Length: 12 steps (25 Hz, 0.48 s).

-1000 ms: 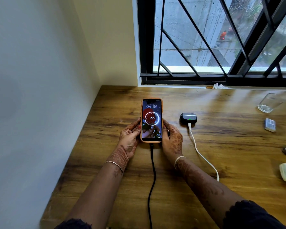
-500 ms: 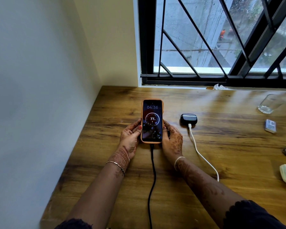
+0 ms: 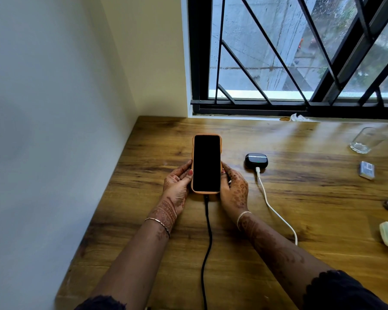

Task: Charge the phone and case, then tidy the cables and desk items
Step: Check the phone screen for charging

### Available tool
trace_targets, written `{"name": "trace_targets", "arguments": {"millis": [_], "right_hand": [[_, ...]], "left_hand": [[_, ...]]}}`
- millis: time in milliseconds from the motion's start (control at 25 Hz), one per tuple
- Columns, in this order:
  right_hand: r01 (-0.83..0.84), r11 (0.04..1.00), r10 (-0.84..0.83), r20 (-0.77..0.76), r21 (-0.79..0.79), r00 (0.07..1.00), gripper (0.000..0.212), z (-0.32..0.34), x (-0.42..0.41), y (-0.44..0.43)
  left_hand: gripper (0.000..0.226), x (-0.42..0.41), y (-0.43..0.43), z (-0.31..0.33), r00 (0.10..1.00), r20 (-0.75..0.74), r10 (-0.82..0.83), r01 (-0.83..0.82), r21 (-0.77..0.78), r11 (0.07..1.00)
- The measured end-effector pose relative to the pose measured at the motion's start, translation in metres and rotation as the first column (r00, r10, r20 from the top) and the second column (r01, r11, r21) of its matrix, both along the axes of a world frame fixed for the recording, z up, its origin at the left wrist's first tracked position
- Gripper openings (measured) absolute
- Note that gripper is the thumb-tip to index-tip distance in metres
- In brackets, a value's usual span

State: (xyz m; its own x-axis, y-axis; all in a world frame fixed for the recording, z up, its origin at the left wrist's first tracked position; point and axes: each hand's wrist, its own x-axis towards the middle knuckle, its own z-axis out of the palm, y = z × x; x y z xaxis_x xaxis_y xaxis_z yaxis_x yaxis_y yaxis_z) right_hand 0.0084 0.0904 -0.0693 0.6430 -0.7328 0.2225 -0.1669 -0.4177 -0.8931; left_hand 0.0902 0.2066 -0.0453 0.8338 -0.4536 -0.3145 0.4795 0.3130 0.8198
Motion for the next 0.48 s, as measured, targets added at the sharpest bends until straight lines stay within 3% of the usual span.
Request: {"name": "trace_targets", "arguments": {"millis": [480], "right_hand": [[0.079, 0.994, -0.076, -0.047, 0.073, 0.996, 0.023, 0.0014, -0.0006, 0.0000]], "left_hand": [[0.034, 0.0011, -0.0030, -0.0065, 0.996, 0.067, 0.051, -0.058, 0.108, 0.992]]}}
